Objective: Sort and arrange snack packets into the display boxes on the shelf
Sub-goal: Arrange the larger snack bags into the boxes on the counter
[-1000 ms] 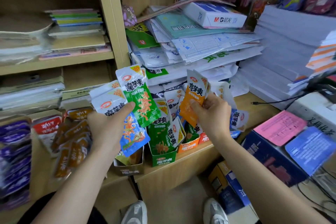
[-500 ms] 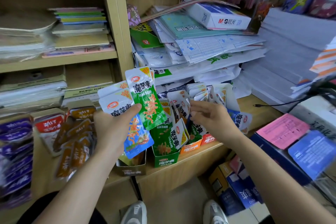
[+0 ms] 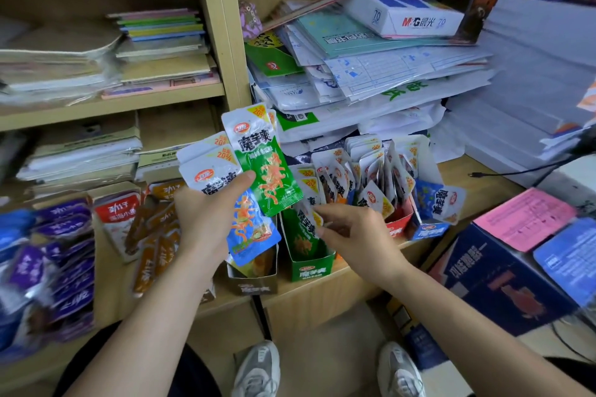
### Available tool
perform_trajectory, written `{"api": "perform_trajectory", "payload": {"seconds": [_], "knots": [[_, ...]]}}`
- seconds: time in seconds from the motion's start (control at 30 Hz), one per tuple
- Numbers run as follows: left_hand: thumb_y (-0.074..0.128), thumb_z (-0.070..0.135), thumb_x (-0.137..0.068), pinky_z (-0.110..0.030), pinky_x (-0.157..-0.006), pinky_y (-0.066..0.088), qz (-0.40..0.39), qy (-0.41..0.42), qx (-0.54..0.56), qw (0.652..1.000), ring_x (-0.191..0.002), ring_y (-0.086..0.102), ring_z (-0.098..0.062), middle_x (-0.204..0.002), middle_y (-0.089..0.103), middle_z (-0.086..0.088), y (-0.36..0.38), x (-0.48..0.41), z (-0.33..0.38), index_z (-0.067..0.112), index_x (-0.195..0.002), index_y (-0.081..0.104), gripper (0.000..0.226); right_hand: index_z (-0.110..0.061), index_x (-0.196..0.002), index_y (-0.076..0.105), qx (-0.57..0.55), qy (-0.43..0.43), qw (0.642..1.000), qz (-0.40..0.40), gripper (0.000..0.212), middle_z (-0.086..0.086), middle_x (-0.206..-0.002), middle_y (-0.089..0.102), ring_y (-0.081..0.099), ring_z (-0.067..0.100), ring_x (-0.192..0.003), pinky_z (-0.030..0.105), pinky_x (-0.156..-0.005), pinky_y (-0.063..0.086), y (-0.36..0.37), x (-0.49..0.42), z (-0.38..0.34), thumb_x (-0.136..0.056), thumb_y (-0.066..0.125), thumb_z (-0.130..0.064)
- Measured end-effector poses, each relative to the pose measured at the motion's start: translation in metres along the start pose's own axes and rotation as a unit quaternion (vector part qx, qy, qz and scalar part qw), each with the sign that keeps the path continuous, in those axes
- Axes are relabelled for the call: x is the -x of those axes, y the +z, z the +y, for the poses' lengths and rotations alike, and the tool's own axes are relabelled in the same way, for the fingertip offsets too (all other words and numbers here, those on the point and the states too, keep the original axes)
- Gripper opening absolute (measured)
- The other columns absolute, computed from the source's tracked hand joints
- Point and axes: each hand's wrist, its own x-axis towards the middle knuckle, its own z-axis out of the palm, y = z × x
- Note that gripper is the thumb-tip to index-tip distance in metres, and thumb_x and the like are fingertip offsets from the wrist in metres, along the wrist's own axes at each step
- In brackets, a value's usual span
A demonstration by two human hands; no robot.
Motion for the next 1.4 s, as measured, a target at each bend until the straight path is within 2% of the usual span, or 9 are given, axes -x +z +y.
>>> {"api": "perform_trajectory", "payload": {"seconds": [0.13, 0.3, 0.4, 0.57, 0.83, 0.97, 1.07, 1.23, 1.4], "knots": [[0.086, 0.005, -0.074, -0.058, -0.087, 0.058, -0.059, -0.068, 0.051, 0.995, -0.093, 0.075, -0.031, -0.100, 0.078, -0.009, -0.002, -0.001, 0.006, 0.013, -0.095, 0.073, 0.026, -0.015, -0.121, 0.070, -0.107, 0.040, 0.993, -0.029, 0.031, -0.007, -0.096, 0.076, 0.071, 0.004, -0.087, 0.021, -0.077, 0.056, -0.002, -0.004, -0.008, -0.091, 0.073, -0.018], [0.082, 0.004, -0.071, -0.054, -0.085, 0.059, -0.188, -0.126, 0.037, 0.973, -0.094, 0.074, -0.036, -0.106, 0.076, -0.018, 0.002, 0.019, 0.009, 0.006, -0.106, 0.072, 0.037, -0.014, -0.122, 0.065, -0.320, 0.090, 0.943, 0.012, 0.046, 0.008, -0.104, 0.076, 0.072, 0.021, -0.099, 0.036, -0.080, 0.060, -0.014, -0.006, -0.025, -0.082, 0.075, -0.034], [0.084, 0.011, -0.064, -0.055, -0.085, 0.059, -0.222, -0.126, 0.008, 0.967, -0.095, 0.073, -0.039, -0.105, 0.075, -0.020, 0.004, 0.030, 0.005, 0.002, -0.109, 0.070, 0.048, -0.012, -0.097, 0.069, -0.329, 0.086, 0.940, 0.030, 0.019, 0.003, -0.082, 0.074, 0.073, 0.016, -0.079, 0.026, -0.062, 0.055, -0.014, -0.008, -0.029, -0.082, 0.077, -0.019], [0.085, 0.012, -0.069, -0.046, -0.082, 0.061, -0.187, -0.114, -0.014, 0.976, -0.089, 0.076, -0.031, -0.098, 0.078, -0.011, 0.002, 0.029, 0.003, 0.009, -0.103, 0.073, 0.036, -0.001, -0.099, 0.069, -0.395, 0.145, 0.904, 0.081, 0.011, 0.012, -0.080, 0.075, 0.072, 0.018, -0.071, 0.027, -0.054, 0.053, -0.018, -0.008, -0.028, -0.092, 0.067, -0.009], [0.089, 0.012, -0.072, -0.045, -0.074, 0.061, -0.042, -0.090, -0.006, 0.995, -0.078, 0.077, -0.024, -0.086, 0.078, -0.002, -0.009, 0.010, 0.002, 0.014, -0.092, 0.072, 0.027, -0.005, -0.078, 0.058, -0.274, 0.103, 0.912, 0.287, 0.023, 0.010, -0.064, 0.061, 0.046, 0.024, -0.058, 0.031, -0.054, 0.041, -0.035, -0.009, -0.025, -0.091, 0.073, -0.015], [0.089, 0.012, -0.072, -0.046, -0.075, 0.061, -0.034, -0.091, 0.007, 0.995, -0.080, 0.076, -0.027, -0.090, 0.078, -0.006, -0.016, 0.004, 0.005, 0.012, -0.093, 0.071, 0.027, -0.012, -0.084, 0.067, -0.117, 0.052, 0.969, 0.210, 0.012, -0.008, -0.066, 0.071, 0.069, 0.011, -0.057, 0.020, -0.051, 0.054, -0.016, -0.013, -0.030, -0.087, 0.078, -0.017], [0.088, 0.011, -0.073, -0.047, -0.077, 0.061, -0.060, -0.100, 0.013, 0.993, -0.082, 0.076, -0.030, -0.090, 0.078, -0.007, -0.018, 0.005, 0.007, 0.012, -0.093, 0.072, 0.026, -0.018, -0.107, 0.072, 0.009, 0.083, 0.985, 0.154, 0.031, -0.011, -0.081, 0.072, 0.068, 0.005, -0.070, 0.021, -0.064, 0.057, -0.005, -0.014, -0.026, -0.083, 0.079, -0.036], [0.087, 0.020, -0.060, -0.045, -0.081, 0.059, -0.156, -0.081, 0.005, 0.984, -0.087, 0.075, -0.030, -0.097, 0.078, -0.009, -0.017, 0.013, 0.011, 0.012, -0.098, 0.073, 0.042, -0.018, -0.121, 0.067, -0.170, 0.033, 0.979, 0.105, 0.044, -0.002, -0.096, 0.075, 0.069, 0.019, -0.083, 0.037, -0.075, 0.059, -0.013, -0.010, -0.034, -0.083, 0.076, -0.039], [0.086, 0.023, -0.065, -0.043, -0.078, 0.060, -0.188, -0.049, -0.024, 0.981, -0.086, 0.076, -0.026, -0.096, 0.078, -0.006, -0.003, 0.025, 0.010, 0.015, -0.097, 0.074, 0.034, -0.001, -0.094, 0.068, -0.273, 0.051, 0.958, 0.069, 0.020, 0.013, -0.069, 0.069, 0.058, 0.019, -0.053, 0.031, -0.052, 0.050, -0.019, -0.015, -0.035, -0.083, 0.076, -0.016]]}}
